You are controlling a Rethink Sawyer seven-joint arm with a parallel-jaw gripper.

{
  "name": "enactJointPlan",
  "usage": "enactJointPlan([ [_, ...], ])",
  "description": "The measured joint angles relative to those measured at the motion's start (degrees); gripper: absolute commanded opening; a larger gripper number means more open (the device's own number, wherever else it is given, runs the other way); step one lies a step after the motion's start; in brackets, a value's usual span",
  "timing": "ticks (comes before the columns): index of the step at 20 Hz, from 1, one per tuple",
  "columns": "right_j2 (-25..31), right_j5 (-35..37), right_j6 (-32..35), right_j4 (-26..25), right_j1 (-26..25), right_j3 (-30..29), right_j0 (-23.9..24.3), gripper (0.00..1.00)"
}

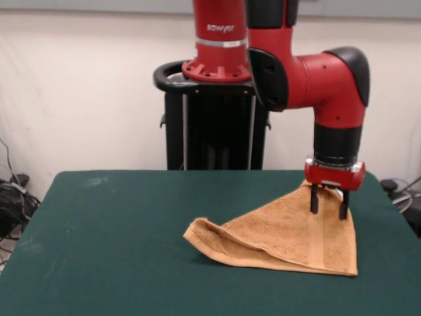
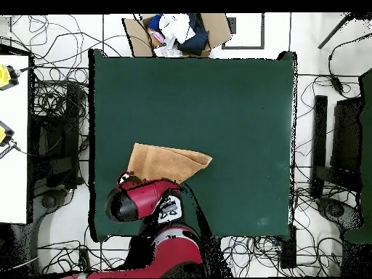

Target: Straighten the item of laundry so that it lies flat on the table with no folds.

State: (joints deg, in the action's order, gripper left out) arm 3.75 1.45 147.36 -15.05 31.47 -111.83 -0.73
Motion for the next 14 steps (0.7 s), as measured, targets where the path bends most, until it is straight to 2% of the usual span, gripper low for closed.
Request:
enactJointPlan([
  [14,0.5,0.0,0.0,1.8,4.3,-0.9,1.2,1.00],
])
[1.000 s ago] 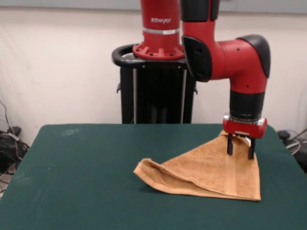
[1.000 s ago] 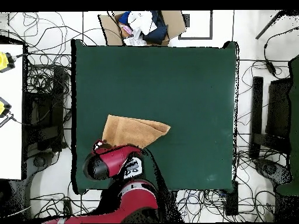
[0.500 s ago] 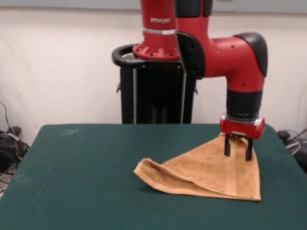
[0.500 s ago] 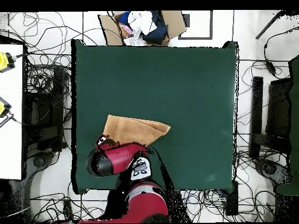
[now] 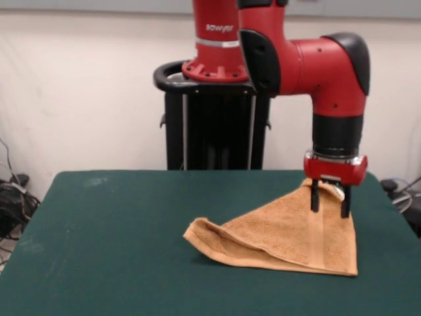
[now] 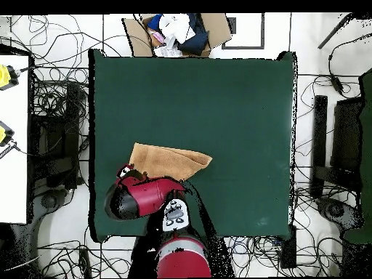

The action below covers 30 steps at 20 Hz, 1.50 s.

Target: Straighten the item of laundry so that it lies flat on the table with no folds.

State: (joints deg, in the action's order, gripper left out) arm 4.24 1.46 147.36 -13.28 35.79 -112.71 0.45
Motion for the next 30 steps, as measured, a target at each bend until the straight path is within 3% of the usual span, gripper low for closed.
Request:
enactJointPlan([
  [10,2.3,0.0,0.0,0.6,0.7,-0.3,0.0,1.00],
  [22,3.2,0.0,0.0,0.6,-3.2,-0.4,-0.9,1.00],
  [30,2.7,-0.7,0.0,0.6,-6.7,-0.3,-4.5,1.00],
])
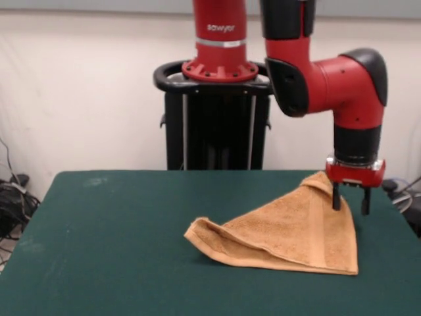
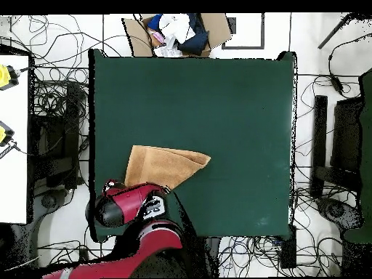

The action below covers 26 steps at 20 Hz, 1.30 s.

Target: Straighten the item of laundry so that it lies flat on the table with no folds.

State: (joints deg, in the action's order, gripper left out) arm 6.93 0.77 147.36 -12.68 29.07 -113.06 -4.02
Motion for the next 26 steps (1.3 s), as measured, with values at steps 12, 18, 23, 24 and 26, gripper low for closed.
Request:
enactJointPlan([
  [12,-4.9,-2.4,0.0,0.0,-1.2,0.6,-5.9,1.00],
  [18,-8.4,-2.4,0.0,0.0,-1.3,1.0,-9.6,0.00],
  [23,-9.6,-2.4,0.0,0.0,-1.3,1.0,-9.9,0.00],
  [24,-9.8,-2.4,0.0,0.0,-1.3,1.0,-9.8,0.00],
  [26,-9.8,-2.4,0.0,0.0,-1.3,1.0,-9.8,0.00],
])
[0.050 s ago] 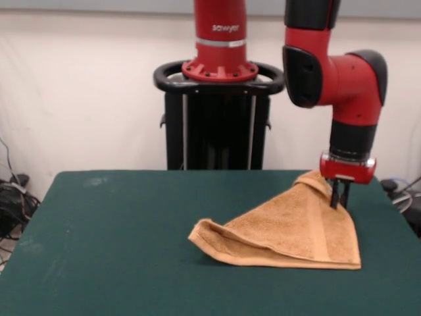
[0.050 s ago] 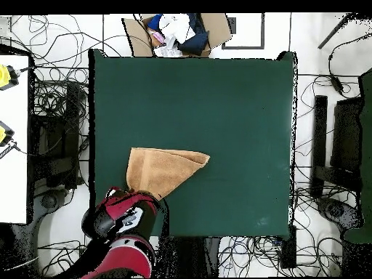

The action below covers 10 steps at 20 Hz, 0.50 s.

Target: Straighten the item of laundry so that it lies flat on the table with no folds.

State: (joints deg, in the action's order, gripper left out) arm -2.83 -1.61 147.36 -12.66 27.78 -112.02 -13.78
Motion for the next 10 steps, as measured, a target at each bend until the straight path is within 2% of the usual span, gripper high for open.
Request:
enactJointPlan([
  [7,0.2,0.0,0.0,0.0,0.0,0.0,0.6,0.00],
  [10,2.0,0.0,0.0,0.0,0.6,-0.6,3.9,0.00],
])
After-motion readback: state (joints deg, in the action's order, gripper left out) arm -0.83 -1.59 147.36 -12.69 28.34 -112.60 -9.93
